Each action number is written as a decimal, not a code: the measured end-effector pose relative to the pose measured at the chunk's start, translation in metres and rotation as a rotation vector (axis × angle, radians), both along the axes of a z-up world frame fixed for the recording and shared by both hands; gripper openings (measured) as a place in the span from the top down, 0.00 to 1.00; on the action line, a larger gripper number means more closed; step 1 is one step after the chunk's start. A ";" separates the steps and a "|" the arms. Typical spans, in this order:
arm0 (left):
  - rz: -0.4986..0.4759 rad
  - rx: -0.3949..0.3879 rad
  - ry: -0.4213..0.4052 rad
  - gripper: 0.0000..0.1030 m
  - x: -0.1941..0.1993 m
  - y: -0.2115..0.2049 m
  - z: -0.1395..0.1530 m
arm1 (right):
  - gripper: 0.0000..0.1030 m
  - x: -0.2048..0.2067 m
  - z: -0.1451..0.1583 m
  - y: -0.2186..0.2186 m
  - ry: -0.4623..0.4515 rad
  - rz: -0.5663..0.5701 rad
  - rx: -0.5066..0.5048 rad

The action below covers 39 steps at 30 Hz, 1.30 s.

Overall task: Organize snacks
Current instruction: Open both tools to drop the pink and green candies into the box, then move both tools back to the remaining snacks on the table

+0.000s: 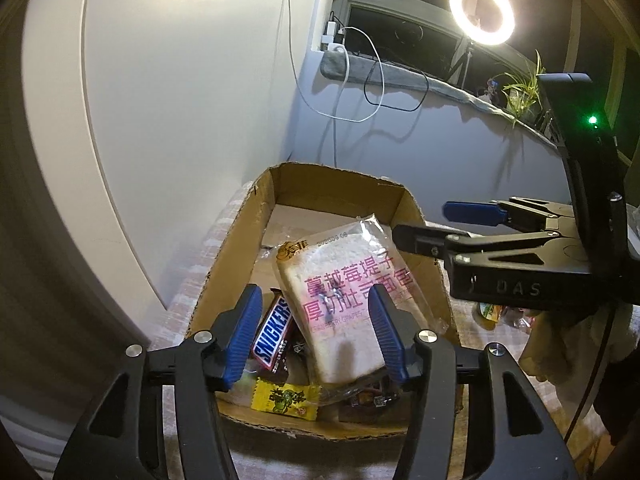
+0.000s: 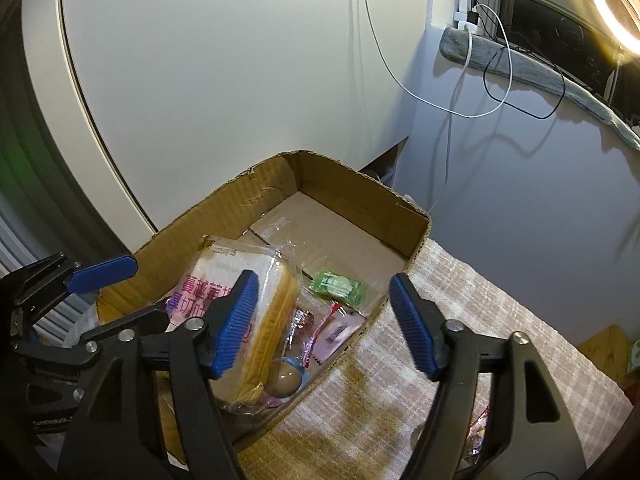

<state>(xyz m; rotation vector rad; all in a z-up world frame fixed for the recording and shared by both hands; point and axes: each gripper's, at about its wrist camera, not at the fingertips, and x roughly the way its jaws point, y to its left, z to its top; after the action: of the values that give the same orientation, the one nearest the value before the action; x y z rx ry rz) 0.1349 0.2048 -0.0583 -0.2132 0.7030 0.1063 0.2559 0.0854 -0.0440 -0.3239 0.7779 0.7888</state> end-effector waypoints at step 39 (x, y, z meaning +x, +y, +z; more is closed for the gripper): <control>-0.238 0.004 0.001 0.47 0.019 -0.121 0.006 | 0.11 0.011 0.004 -0.177 0.050 -0.158 0.010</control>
<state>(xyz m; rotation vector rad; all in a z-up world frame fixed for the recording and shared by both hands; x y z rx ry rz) 0.1541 0.0838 -0.0526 -0.1246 0.7243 -0.1195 0.2673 -0.0917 -0.0398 -0.2314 0.8354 0.6535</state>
